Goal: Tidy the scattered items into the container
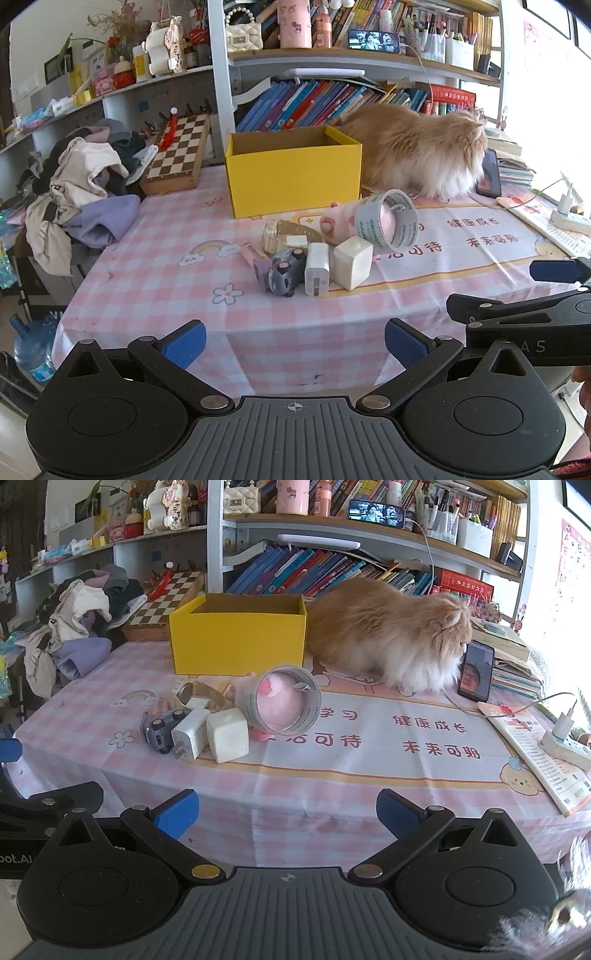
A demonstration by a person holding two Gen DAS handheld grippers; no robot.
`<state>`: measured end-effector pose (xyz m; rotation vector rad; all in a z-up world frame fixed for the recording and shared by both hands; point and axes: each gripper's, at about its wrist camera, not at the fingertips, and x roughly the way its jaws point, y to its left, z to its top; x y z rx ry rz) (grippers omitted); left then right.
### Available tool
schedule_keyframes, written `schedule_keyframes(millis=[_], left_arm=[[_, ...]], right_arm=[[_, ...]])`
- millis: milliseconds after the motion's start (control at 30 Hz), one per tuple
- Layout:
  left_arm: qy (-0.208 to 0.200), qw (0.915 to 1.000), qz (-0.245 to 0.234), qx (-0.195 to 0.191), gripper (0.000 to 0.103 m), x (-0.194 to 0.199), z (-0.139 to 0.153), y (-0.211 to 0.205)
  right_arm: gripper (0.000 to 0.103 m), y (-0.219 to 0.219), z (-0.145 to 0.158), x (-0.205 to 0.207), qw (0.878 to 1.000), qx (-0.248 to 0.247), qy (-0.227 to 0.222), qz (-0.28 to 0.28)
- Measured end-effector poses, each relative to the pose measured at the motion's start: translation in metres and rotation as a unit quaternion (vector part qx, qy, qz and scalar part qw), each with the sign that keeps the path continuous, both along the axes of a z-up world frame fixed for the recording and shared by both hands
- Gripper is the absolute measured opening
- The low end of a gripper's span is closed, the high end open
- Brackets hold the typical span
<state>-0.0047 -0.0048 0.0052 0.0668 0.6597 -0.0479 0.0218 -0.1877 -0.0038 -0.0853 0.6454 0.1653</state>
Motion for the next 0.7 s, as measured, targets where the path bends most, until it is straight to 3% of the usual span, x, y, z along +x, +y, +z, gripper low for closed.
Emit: schedule_keyframes(millis=[700], left_arm=[[-0.009, 0.9999, 0.009, -0.004, 0.103, -0.0037, 0.0032, 0.0052]], right_arm=[[0.103, 0.0041, -0.0005, -0.0024, 1.0, -0.006, 0.005, 0.011]])
